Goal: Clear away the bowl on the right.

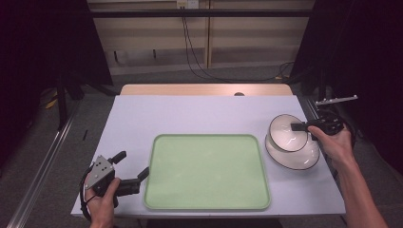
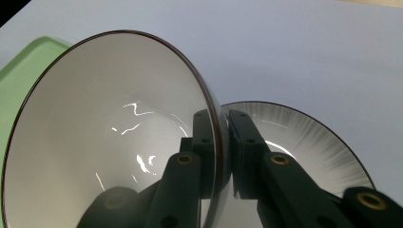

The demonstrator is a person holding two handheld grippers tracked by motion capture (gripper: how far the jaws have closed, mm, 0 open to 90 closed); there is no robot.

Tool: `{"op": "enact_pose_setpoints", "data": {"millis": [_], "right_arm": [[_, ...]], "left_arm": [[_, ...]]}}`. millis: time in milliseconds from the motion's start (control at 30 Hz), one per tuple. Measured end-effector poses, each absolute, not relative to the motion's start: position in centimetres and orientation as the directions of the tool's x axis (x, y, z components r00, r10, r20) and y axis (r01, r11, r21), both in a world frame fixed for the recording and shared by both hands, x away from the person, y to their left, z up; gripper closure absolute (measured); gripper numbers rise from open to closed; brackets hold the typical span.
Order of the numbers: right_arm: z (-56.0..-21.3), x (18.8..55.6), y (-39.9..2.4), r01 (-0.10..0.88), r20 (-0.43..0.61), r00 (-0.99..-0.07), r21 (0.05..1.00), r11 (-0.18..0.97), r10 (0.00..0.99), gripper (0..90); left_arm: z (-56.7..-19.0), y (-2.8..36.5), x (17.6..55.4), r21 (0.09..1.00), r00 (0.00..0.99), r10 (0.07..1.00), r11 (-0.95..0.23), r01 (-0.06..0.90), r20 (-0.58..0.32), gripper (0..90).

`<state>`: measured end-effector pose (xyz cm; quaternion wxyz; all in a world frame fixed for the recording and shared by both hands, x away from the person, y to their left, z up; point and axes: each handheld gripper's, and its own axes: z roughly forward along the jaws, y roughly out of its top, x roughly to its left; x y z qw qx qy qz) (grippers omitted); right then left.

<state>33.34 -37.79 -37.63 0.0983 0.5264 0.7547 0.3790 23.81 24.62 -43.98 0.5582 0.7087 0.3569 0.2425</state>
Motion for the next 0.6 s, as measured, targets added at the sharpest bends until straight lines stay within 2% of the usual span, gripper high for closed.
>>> {"op": "enact_pose_setpoints", "data": {"millis": [600], "right_arm": [[-37.1,34.9,-34.2,0.728,0.265,-0.498,0.645,0.232,0.826,83.0]], "left_arm": [[-44.0,24.7,23.9,0.964,0.625,0.778,-0.124,0.236,-0.053,1.4]]}}
